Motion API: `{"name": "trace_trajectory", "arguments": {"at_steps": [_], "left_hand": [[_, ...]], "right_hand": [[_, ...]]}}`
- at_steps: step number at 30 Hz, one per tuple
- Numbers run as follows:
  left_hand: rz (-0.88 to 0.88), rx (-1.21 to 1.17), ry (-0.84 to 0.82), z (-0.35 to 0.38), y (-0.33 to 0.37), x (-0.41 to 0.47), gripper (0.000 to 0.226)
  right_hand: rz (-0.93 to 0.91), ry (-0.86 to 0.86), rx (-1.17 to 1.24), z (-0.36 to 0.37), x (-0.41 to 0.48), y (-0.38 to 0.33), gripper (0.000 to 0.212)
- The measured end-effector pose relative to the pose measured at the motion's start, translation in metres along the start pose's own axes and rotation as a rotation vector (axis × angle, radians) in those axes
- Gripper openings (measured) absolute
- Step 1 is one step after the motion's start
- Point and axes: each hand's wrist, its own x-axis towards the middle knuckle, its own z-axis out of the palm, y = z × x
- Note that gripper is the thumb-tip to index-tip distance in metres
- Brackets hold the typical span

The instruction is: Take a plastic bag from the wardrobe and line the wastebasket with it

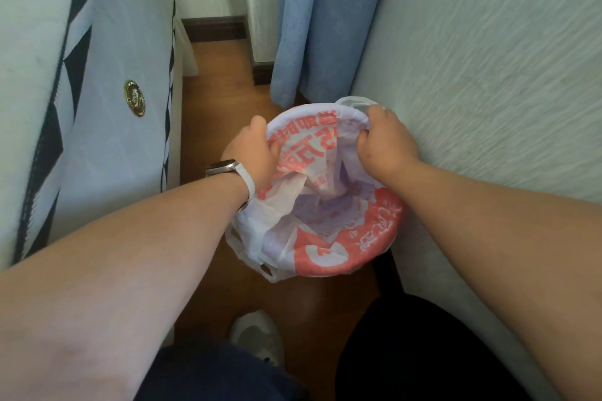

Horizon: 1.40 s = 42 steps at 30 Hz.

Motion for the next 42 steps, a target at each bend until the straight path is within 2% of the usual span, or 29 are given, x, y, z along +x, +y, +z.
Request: {"name": "trace_trajectory", "arguments": {"at_steps": [6,11,18,24,29,38,40,42], "left_hand": [[-0.048,-0.025,-0.047,-0.004,0.006,0.003,0.014],[-0.017,0.078,-0.002,-0.011,0.004,0.004,0.016],[0.067,0.054,0.114,-0.01,0.008,0.004,0.039],[0.119,-0.012,-0.017,-0.014,0.008,-0.002,0.062],[0.024,0.008,-0.037,-0.021,0.003,-0.006,0.077],[-0.159,0.163,-0.09,-0.021,-0.007,-0.013,0.063],[-0.133,0.248,-0.079,-0.021,-0.009,-0.014,0.062],[0.017,0.343,-0.015,-0.02,-0.005,-0.015,0.06]], "right_hand": [[0.029,-0.001,0.001,0.003,-0.005,0.005,0.017],[0.019,-0.041,0.034,0.005,-0.002,0.003,0.012],[0.025,-0.053,-0.054,0.003,-0.003,0.0,0.033],[-0.025,0.005,-0.051,0.008,-0.008,0.015,0.06],[-0.052,-0.092,-0.077,0.01,-0.012,0.013,0.067],[-0.169,-0.18,-0.233,0.011,-0.035,-0.001,0.053],[-0.204,-0.171,-0.249,0.006,-0.039,-0.008,0.054],[-0.24,-0.178,-0.284,0.0,-0.042,-0.02,0.056]]}}
